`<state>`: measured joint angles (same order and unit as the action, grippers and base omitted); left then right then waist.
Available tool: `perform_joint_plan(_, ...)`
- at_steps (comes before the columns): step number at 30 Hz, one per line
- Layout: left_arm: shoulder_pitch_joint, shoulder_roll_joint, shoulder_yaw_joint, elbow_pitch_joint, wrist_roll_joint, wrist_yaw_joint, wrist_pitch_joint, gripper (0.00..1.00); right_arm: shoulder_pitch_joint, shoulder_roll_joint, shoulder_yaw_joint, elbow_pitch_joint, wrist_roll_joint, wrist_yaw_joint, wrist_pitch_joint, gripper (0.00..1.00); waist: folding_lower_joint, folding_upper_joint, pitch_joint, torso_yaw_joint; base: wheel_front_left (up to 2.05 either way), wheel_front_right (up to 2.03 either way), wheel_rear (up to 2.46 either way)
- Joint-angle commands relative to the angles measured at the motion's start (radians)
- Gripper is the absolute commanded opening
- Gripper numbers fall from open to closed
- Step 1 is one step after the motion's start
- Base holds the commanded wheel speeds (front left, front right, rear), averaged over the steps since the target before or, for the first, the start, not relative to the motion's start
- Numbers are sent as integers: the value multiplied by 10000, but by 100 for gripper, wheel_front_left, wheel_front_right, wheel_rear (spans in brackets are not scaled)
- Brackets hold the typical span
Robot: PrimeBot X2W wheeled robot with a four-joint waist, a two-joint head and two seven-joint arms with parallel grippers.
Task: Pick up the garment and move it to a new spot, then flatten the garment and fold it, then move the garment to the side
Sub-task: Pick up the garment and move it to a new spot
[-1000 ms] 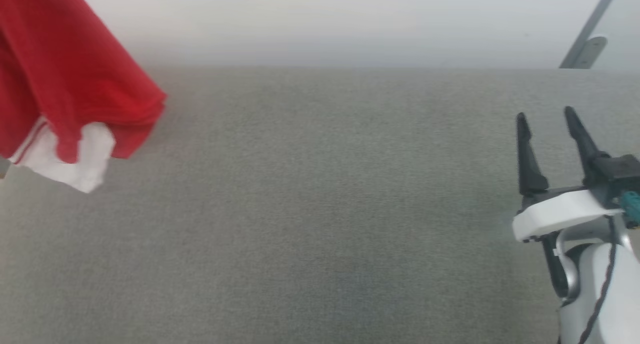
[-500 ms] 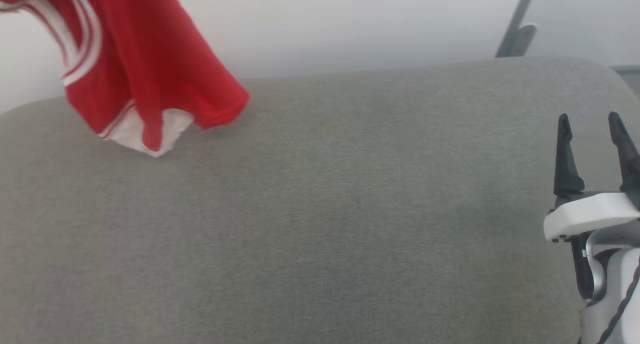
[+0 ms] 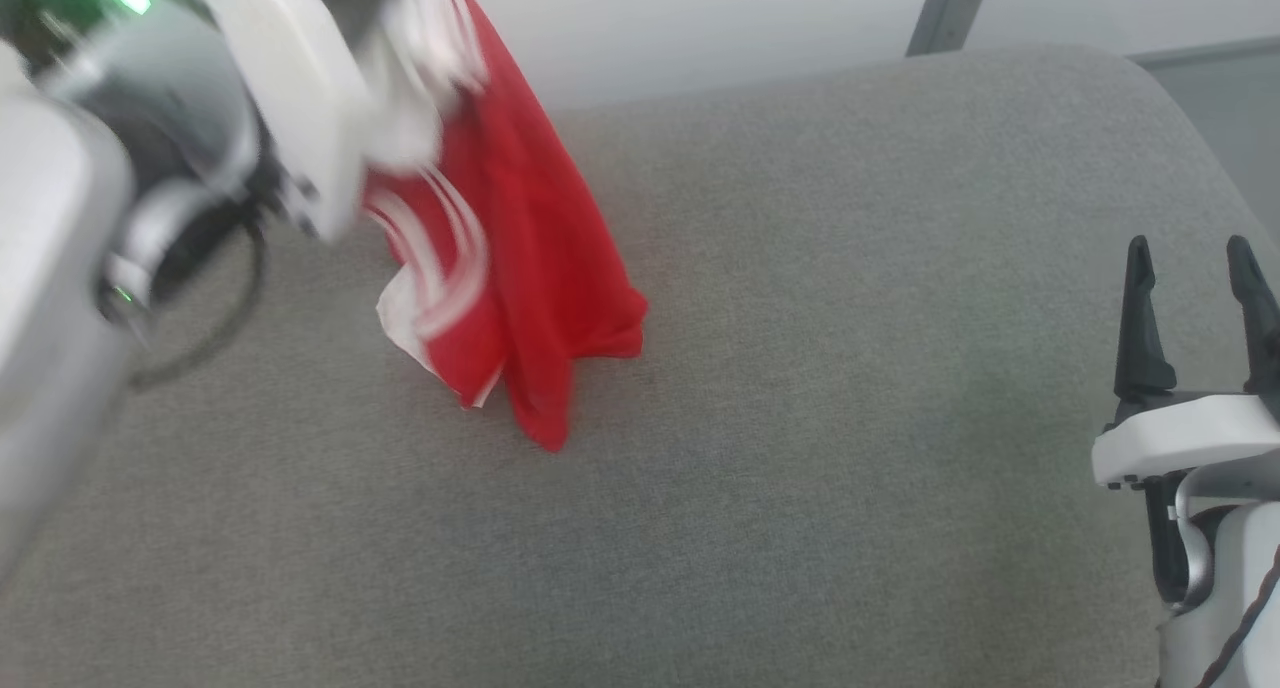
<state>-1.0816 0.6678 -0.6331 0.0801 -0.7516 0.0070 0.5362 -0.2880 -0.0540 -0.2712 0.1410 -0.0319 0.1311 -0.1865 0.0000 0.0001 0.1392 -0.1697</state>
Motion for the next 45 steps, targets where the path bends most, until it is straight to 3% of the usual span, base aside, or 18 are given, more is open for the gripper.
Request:
perform_joint_plan(1, 623, -57, -217, -206, -337, 231, 441, 0, -28, 49, 20, 139, 168, -7, -130, 100, 0, -1, 157, -134, 0, 0, 0)
perform_joint_plan(9, 2346, -70, -877, -580, -772, 859, 1189, 0, -79, 47, 217, 556, 520, -7, -379, 100, 0, -1, 488, -337, 0, 0, 0)
perform_joint_plan(15, 3355, -328, -1288, 83, -981, 983, 1112, 0, -284, 46, 439, 1016, 710, -7, -552, 100, 0, -1, 694, -473, 0, 0, 0)
perform_joint_plan(32, 3994, -1965, -2258, 3626, -1233, 44, 434, 0, -755, 46, 961, 1817, 707, -7, -781, 100, 0, -1, 575, -611, 0, 0, 0)
perform_joint_plan(33, 3981, -2016, -2279, 3756, -1251, -55, 354, 16, -741, 47, 975, 1851, 690, -7, -787, 100, 0, -1, 515, -597, 0, 0, 0)
perform_joint_plan(34, 3948, -2059, -2304, 3833, -1245, -199, 272, 41, -707, 46, 981, 1881, 664, -7, -793, 100, 0, -1, 443, -575, 0, 0, 0)
perform_joint_plan(35, 3928, -2115, -2282, 3910, -1296, -307, 189, 76, -654, 46, 984, 1902, 620, -7, -796, 100, 0, -1, 362, -545, 0, 0, 0)
perform_joint_plan(36, 3911, -2153, -2231, 3966, -1350, -401, 107, 100, -590, 44, 965, 1926, 584, -7, -800, 100, 0, -1, 272, -505, 0, 0, 0)
perform_joint_plan(45, 4047, -1735, -1693, 3348, -1311, -490, -1242, 100, -100, 46, 878, 1867, 283, -7, -801, 100, 0, -1, -614, -37, 0, 0, 0)
